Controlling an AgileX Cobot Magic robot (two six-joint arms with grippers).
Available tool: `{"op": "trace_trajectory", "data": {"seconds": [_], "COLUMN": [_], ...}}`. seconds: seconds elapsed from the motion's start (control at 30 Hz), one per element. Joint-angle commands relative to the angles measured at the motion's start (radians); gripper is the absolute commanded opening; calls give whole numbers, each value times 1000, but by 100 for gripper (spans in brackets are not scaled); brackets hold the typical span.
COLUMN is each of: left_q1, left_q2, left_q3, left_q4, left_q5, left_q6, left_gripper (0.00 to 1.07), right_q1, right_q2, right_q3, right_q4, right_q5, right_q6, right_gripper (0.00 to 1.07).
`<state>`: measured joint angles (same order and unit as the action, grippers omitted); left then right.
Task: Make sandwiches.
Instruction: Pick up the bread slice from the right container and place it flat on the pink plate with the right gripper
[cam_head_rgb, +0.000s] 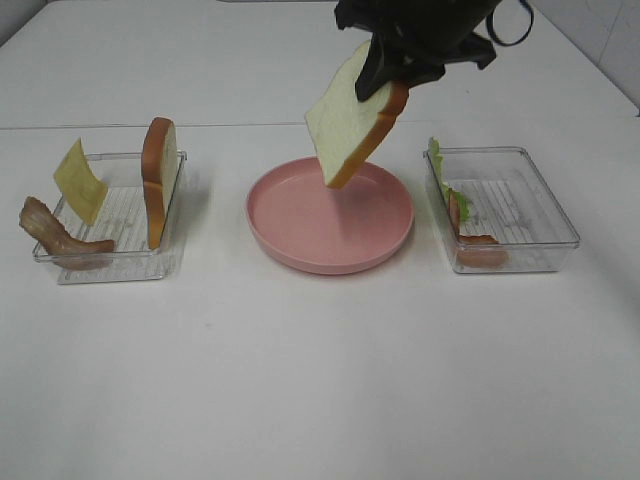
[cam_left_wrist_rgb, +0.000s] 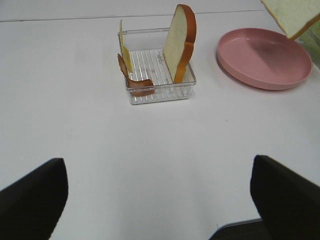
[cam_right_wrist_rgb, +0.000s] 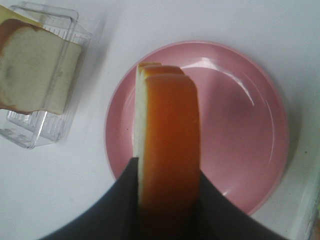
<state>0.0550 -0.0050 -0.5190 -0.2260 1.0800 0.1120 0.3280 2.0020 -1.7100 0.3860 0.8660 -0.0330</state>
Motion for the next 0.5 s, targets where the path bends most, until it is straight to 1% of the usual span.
{"op": "trace_trajectory", "data": {"seconds": [0.03, 0.1, 0.33, 0.5], "left_q1": [1, 1, 1, 1], "left_q2": [-13, -13, -13, -13], "left_q3": [3, 3, 3, 3], "left_q4": [2, 2, 2, 2], "left_q5": [-6, -6, -6, -6], "left_q6": [-4, -4, -4, -4], "left_gripper": [91, 91, 91, 91], "right_q1": [-1, -1, 0, 0], "right_q2": [74, 87, 176, 212], "right_q3": [-6, -6, -6, -6], "right_q4": [46, 57, 157, 177], "right_q5": [-25, -30, -90, -109], "right_q6": [3, -1, -46, -50], "right_gripper": [0, 0, 0, 0]}}
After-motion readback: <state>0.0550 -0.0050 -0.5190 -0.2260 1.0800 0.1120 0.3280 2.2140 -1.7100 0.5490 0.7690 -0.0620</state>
